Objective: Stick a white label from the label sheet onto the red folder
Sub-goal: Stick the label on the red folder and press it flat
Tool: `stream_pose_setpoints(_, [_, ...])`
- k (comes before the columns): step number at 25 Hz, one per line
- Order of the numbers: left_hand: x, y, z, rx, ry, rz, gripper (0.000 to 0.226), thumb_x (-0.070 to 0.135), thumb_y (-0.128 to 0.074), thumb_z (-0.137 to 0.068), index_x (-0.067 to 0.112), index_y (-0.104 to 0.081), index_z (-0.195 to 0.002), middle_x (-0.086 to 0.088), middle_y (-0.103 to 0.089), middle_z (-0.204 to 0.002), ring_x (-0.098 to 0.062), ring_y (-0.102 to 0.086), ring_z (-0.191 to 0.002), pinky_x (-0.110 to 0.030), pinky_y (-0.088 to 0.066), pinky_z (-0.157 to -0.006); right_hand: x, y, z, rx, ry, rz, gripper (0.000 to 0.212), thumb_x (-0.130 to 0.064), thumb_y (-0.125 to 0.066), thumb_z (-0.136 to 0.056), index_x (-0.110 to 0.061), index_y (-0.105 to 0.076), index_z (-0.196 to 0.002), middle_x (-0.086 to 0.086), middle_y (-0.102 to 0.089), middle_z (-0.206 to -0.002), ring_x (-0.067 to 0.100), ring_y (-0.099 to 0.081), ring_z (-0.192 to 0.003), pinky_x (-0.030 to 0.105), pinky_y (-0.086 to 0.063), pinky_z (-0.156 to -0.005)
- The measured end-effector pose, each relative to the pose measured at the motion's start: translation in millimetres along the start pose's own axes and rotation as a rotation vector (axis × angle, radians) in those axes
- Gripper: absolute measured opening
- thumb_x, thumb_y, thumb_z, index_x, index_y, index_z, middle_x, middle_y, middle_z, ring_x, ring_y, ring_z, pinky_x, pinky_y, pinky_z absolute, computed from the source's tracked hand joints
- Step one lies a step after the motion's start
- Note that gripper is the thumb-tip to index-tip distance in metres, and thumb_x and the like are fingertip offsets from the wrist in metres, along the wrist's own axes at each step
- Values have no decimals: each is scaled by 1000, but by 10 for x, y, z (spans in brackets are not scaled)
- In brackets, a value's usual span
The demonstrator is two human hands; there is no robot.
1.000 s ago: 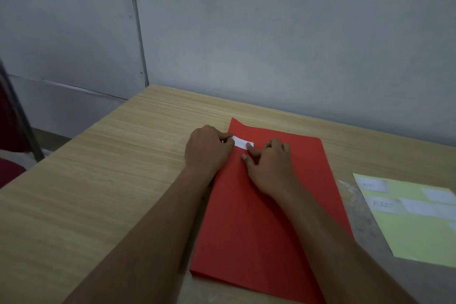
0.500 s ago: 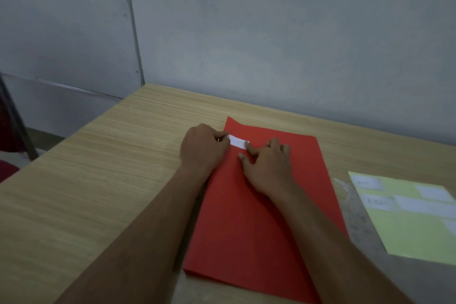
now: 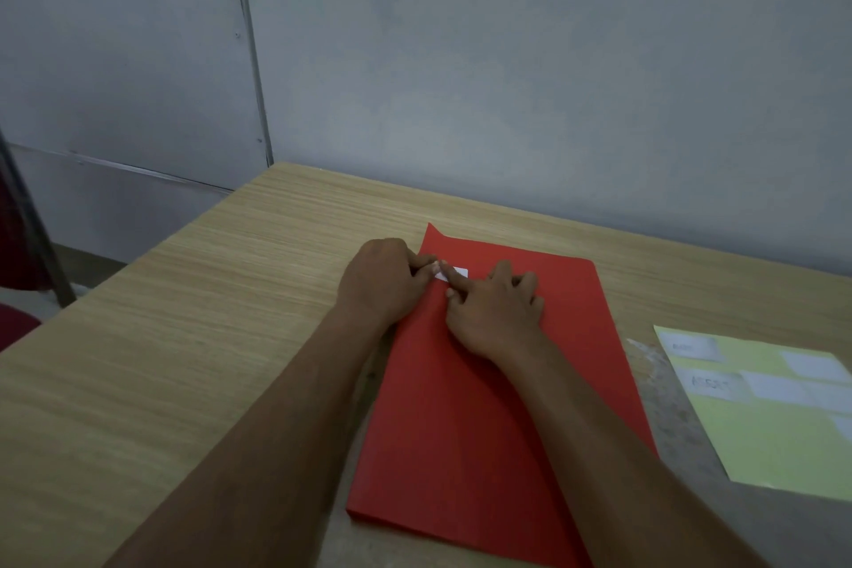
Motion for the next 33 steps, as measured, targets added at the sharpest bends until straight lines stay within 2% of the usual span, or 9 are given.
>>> stream_pose_setpoints(4, [19, 62, 29, 48, -1, -64, 40, 47, -58, -91, 24, -72, -120, -8, -71, -98, -25, -62, -99, -28, -33, -72, 55, 40, 2, 74, -13, -7, 52, -55, -38, -93, -41, -46, -143, 6, -43, -134, 33, -30, -127, 47, -32, -102])
stream_pose_setpoints(8, [49, 60, 69, -116, -78, -149, 51, 55, -59, -87, 19, -70, -122, -8, -66, -100, -26, -59, -100, -30, -34, -73, 122, 45, 58, 101, 45, -9, 56, -60, -41, -93, -32, -50, -141, 9, -51, -130, 29, -38, -126, 42, -34, -104])
stream_pose_setpoints(11, [98, 96, 115, -266, -136, -197, 51, 60, -56, -87, 30, -68, -126, -5, -63, -104, -24, -57, -104, -35, -45, -84, 155, 67, 80, 104, 78, -22, 52, -59, -45, -93, -35, -55, -137, 6, -57, -124, 26, -43, -123, 38, -34, -102])
stream_pose_setpoints(13, [129, 132, 158, -327, -153, -184, 47, 65, -54, -84, 41, -68, -122, -3, -60, -104, -21, -54, -104, -41, -47, -89, 142, 82, 95, 106, 83, -63, 43, -55, -50, -93, -40, -59, -132, 3, -58, -121, 25, -43, -121, 37, -34, -100])
stream_pose_setpoints(16, [139, 158, 200, -370, -144, -170, 40, 69, -53, -81, 53, -67, -115, 1, -56, -104, -19, -48, -107, -42, -46, -90, 119, 102, 128, 116, 80, -139, 33, -51, -55, -92, -47, -63, -124, -2, -51, -116, 26, -40, -118, 37, -35, -97])
stream_pose_setpoints(19, [97, 157, 180, -359, -54, -178, 57, 75, -57, -73, 41, -70, -117, 4, -60, -107, -18, -52, -109, -41, -48, -91, 131, 101, 148, 119, 105, -155, 34, -51, -56, -91, -47, -63, -124, 0, -47, -113, 25, -38, -116, 37, -35, -95])
stream_pose_setpoints(22, [64, 160, 152, -307, -3, -204, 59, 73, -63, -72, 37, -70, -119, 5, -64, -112, -17, -57, -111, -41, -50, -91, 158, 101, 143, 176, 107, -146, 41, -52, -58, -89, -37, -64, -127, 6, -52, -113, 26, -41, -114, 37, -37, -96])
stream_pose_setpoints(28, [81, 98, 163, -325, -41, -293, 70, 71, -55, -80, 35, -52, -140, 3, -57, -128, -21, -48, -124, -44, -45, -99, 154, 60, 91, 82, 33, -97, 53, -58, -51, -91, -38, -51, -139, 6, -46, -127, 31, -34, -125, 44, -34, -103])
stream_pose_setpoints(33, [130, 32, 171, -378, -76, -398, 70, 67, -44, -88, 33, -37, -149, 2, -50, -138, -23, -38, -132, -47, -38, -101, 113, 3, 46, -77, 8, -26, 50, -55, -41, -95, -54, -32, -145, 6, -31, -140, 33, -23, -129, 47, -25, -106])
Point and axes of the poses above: each hand's wrist, its own z-axis away from the middle knuckle, its own y-axis out of the back of the hand, x = y × z, the point moved 6 cm from there along -z, towards the middle knuckle
